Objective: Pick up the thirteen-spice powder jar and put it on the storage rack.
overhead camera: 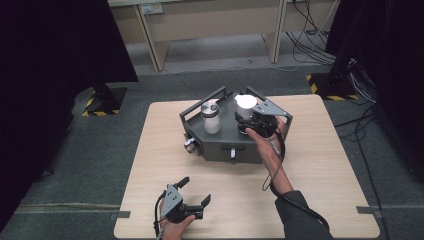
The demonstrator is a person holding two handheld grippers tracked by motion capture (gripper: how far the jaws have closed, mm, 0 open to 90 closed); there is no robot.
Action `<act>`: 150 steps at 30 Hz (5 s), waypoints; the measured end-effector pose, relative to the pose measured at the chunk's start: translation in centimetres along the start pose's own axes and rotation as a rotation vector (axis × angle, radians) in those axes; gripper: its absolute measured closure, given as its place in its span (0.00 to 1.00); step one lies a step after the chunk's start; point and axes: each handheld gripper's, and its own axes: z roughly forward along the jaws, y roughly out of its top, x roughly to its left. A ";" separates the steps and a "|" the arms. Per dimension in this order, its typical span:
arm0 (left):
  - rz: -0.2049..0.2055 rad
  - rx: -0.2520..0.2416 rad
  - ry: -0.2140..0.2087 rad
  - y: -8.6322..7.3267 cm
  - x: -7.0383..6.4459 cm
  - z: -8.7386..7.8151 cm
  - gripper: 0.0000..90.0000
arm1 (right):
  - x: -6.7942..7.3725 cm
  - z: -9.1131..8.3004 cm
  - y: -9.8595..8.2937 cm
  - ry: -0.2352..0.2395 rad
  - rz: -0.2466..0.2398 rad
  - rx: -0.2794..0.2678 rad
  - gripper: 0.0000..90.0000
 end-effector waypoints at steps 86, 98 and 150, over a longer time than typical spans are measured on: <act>0.001 0.009 0.014 -0.1 -0.1 0.1 0.01 | 0.0 -14.0 -11.2 0.207 -0.003 -0.051 0.01; 0.002 0.009 0.015 -0.1 -0.1 0.1 0.01 | 0.1 -15.2 -13.3 0.190 -0.022 -0.052 0.01; 0.003 0.007 0.018 -0.2 -0.2 0.0 0.01 | -0.4 -16.5 -17.5 0.157 -0.004 -0.020 0.01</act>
